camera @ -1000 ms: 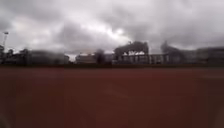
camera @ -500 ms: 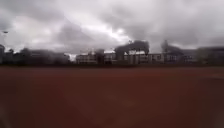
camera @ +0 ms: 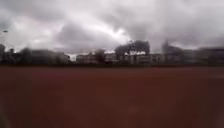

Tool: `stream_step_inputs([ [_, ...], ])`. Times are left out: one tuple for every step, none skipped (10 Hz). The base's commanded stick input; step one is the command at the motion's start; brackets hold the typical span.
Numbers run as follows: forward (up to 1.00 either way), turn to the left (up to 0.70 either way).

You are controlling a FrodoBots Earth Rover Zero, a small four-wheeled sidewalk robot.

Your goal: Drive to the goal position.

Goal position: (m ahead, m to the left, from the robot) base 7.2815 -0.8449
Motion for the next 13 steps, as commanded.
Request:
stream_step_inputs([
  [0.70, 0.00],
  [0.70, 0.00],
  [0.70, 0.00],
  [0.70, 0.00],
  [0.70, 0.00],
  [0.70, 0.00],
  [0.70, 0.00],
  [0.70, 0.00],
  [0.70, 0.00],
  [0.70, 0.00],
  [0.70, 0.00],
  [0.70, 0.00],
  [0.70, 0.00],
])
